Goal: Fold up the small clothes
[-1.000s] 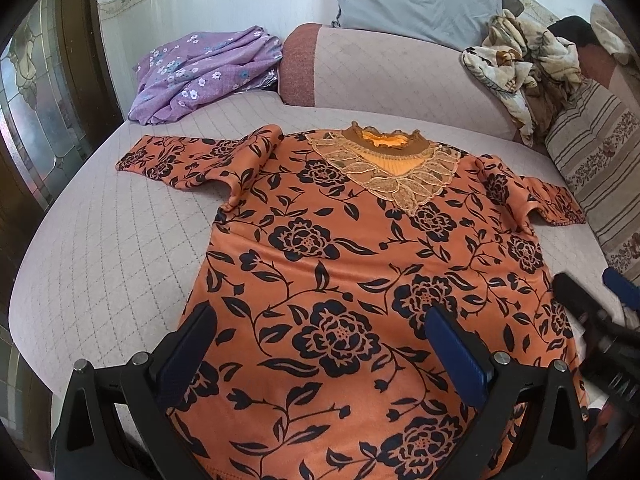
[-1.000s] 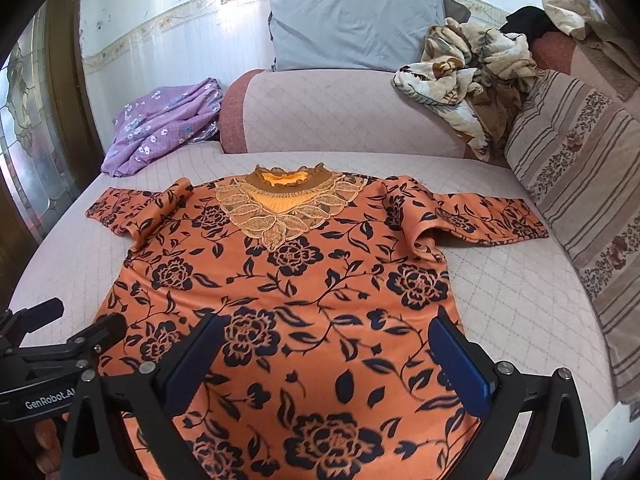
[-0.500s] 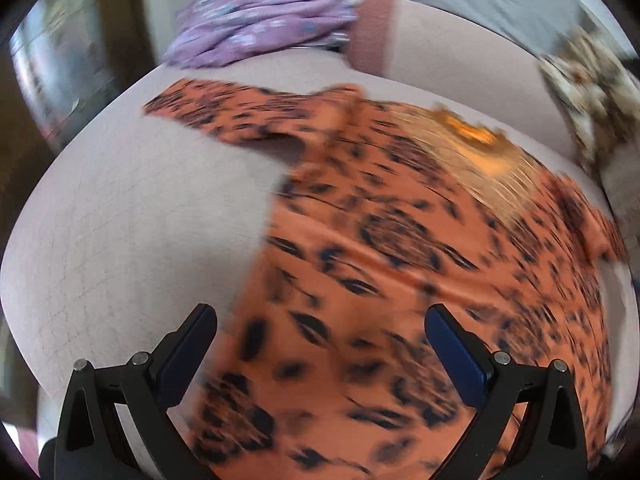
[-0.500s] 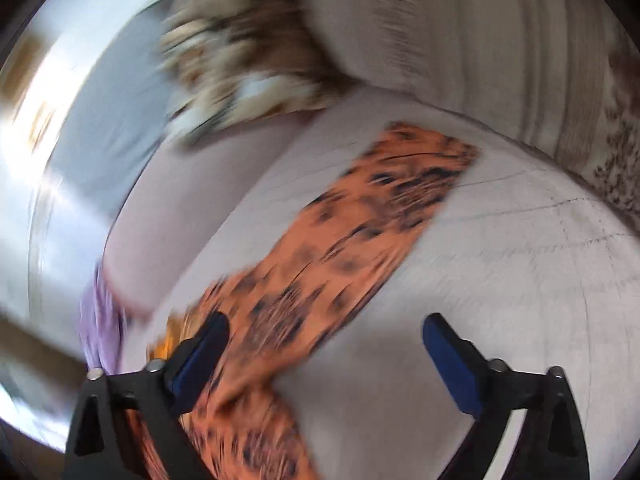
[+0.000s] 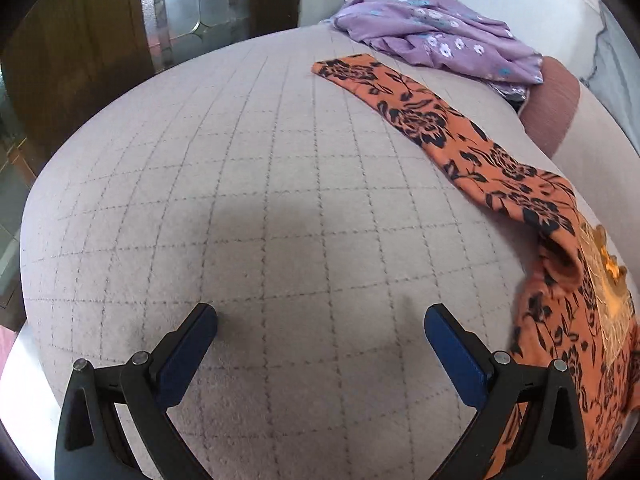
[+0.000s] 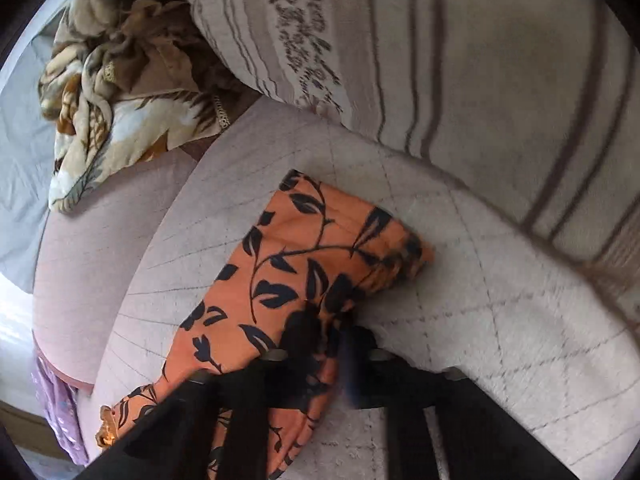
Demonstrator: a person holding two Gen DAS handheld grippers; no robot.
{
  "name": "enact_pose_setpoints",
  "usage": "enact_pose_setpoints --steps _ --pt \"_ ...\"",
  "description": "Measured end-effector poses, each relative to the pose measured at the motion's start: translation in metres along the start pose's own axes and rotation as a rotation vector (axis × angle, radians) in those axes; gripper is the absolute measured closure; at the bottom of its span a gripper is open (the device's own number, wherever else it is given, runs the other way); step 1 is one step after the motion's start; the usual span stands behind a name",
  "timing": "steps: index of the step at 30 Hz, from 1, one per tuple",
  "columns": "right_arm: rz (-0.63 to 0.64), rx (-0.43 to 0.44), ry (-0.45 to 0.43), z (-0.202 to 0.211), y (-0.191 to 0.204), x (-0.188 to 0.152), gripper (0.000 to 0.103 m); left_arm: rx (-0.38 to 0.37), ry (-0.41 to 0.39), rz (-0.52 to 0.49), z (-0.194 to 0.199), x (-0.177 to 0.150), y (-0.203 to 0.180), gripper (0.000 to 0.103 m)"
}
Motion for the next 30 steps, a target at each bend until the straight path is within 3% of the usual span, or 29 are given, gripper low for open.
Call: enact_pose_setpoints --steps 4,8,12,16,17,19,20,21,23,24,25,28,30 --pt "0.178 0.105 -0.124 0.056 0.072 0.000 0.096 0.003 0.002 0.012 -0.003 0.000 0.000 0.000" --pt "0.363 0.368 -0.190 0.138 0.187 -0.038 0.096 -0.048 0.000 0.071 -0.002 0.003 0.007 0.000" --pt "0.504 0.616 -0.187 0.203 0.282 -0.131 0.096 -0.094 0.002 0.105 0.000 0.003 0.013 0.000" --pt "0.533 0.730 -0.083 0.201 0.323 -0.235 0.096 -0.112 0.007 0.106 0.001 0.002 0.014 0.000" --pt "0.539 0.731 -0.040 0.189 0.329 -0.262 0.095 -0.117 0.007 0.111 0.001 0.002 0.015 0.000" --pt "0.532 0.691 0.047 0.150 0.330 -0.309 0.081 -0.121 0.006 0.117 0.001 0.002 0.016 0.000" --pt "0.557 0.642 0.114 0.118 0.329 -0.338 0.040 -0.118 0.007 0.114 0.000 0.002 0.015 0.000" --pt "0.591 0.575 0.173 0.090 0.326 -0.360 0.011 -0.113 0.010 0.103 0.000 0.002 0.014 0.000" --pt "0.599 0.405 0.391 0.023 0.301 -0.409 0.014 -0.111 0.019 0.079 -0.001 0.001 0.013 0.000" --pt "0.566 0.387 0.466 0.006 0.289 -0.420 0.016 -0.117 0.020 0.079 -0.001 0.002 0.013 0.000" --pt "0.570 0.432 0.400 0.015 0.285 -0.418 0.016 -0.127 0.016 0.096 -0.001 0.002 0.015 0.000" --pt "0.587 0.483 0.381 0.033 0.296 -0.404 0.013 -0.136 -0.002 0.157 0.000 0.003 0.019 0.000" --pt "0.609 0.489 0.319 0.047 0.301 -0.393 0.013 -0.131 -0.007 0.168 0.000 0.003 0.019 0.000"
Point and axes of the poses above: each gripper's, at about its wrist camera, not at the fingertips, and z roughly against the way its jaws point, y to its left, x to its top, the point moved 3 cm from there along -z, roughly the way its jaws point, and after that the axes turned 4 degrees about -z, right-handed, at the moved point
